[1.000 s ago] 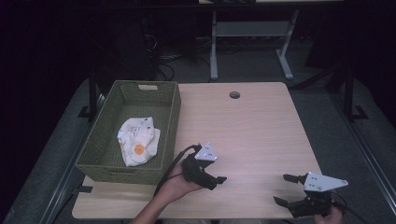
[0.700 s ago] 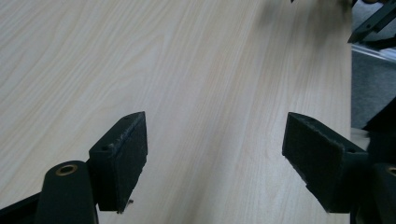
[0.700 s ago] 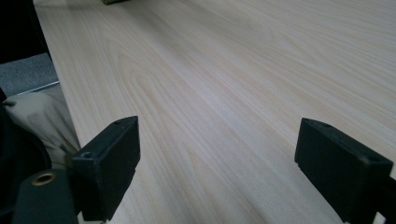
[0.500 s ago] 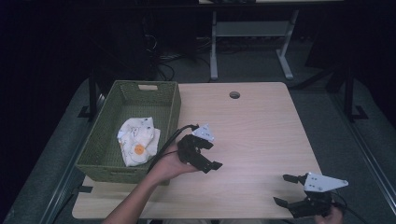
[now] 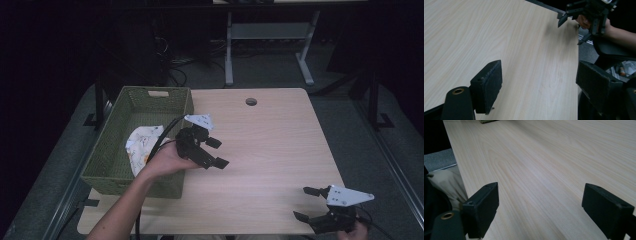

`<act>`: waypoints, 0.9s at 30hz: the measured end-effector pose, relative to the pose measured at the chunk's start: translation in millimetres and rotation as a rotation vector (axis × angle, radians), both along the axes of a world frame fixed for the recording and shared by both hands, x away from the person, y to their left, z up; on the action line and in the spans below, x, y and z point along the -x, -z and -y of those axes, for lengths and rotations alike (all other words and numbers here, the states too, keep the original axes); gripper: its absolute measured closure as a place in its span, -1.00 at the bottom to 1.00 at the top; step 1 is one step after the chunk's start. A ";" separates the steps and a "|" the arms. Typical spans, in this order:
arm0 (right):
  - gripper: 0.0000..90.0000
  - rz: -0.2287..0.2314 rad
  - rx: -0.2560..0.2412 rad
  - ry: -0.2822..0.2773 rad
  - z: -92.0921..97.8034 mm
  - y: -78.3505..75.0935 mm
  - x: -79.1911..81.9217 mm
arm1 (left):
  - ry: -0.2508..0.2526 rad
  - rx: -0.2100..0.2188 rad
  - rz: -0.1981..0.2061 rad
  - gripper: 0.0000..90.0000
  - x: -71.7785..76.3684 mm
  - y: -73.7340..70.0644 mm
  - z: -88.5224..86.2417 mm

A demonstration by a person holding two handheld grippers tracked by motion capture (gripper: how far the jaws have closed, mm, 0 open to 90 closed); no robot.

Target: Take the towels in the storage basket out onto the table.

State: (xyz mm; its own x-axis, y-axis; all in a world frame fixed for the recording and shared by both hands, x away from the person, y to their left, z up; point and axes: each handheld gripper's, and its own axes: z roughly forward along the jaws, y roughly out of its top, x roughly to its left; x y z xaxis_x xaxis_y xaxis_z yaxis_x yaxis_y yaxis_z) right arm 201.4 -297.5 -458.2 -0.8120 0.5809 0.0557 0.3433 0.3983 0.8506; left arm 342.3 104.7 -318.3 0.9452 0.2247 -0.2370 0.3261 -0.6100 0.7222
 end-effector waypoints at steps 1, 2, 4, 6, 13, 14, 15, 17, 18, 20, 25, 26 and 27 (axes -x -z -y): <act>-0.69 0.004 0.001 0.000 0.3 0.0 -0.1 | 0.003 -0.001 -0.001 -0.53 -1.9 -3.1 -4.3; -0.69 0.004 0.000 0.000 0.4 0.1 -0.2 | 0.001 -0.002 -0.002 -0.53 -3.0 -4.3 -6.8; -0.69 0.004 0.001 0.001 0.5 0.1 -0.1 | -0.002 0.004 -0.015 -0.53 -5.8 -6.4 -12.2; -0.69 0.004 0.001 0.001 0.5 0.0 0.0 | -0.010 0.002 -0.012 -0.52 -7.0 -7.2 -15.0; -0.69 0.001 0.005 0.001 -0.6 0.3 -0.3 | -0.069 0.025 -0.029 -0.52 -19.0 -10.6 -43.5; -0.69 0.002 0.004 0.001 -0.6 0.3 -0.3 | -0.076 0.031 -0.032 -0.52 -20.4 -10.9 -47.7; -0.69 0.002 0.003 0.002 -0.5 0.2 0.0 | -0.088 0.036 -0.034 -0.52 -21.5 -10.9 -51.8; -0.69 0.004 0.000 0.002 -0.2 0.0 0.2 | -0.107 0.031 -0.039 -0.51 -23.4 -10.6 -58.8; -0.69 0.004 0.000 0.002 -0.2 0.0 0.2 | -0.107 0.031 -0.039 -0.51 -23.4 -10.6 -58.8; -0.69 0.006 0.000 0.002 0.1 -0.1 0.2 | -0.124 0.026 -0.045 -0.50 -25.0 -10.0 -66.7; -0.69 0.008 0.001 0.002 -0.4 -0.2 0.3 | -0.154 0.032 -0.057 -0.47 -27.2 -6.9 -82.8; -0.69 0.009 0.001 0.002 -0.4 -0.2 0.2 | -0.167 0.035 -0.061 -0.47 -27.6 -6.4 -84.8; -0.69 0.009 0.001 0.002 -0.4 -0.2 0.2 | -0.167 0.035 -0.061 -0.47 -27.6 -6.4 -84.8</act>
State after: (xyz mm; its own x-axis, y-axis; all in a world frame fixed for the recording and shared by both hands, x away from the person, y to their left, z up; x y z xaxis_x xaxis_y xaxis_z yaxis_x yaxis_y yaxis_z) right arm 201.2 -297.2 -458.0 -0.8113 0.5826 0.0478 0.3366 0.3986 0.8531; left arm 369.8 189.6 -312.0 0.8792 0.3680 -0.3028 0.4643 -0.5186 0.7180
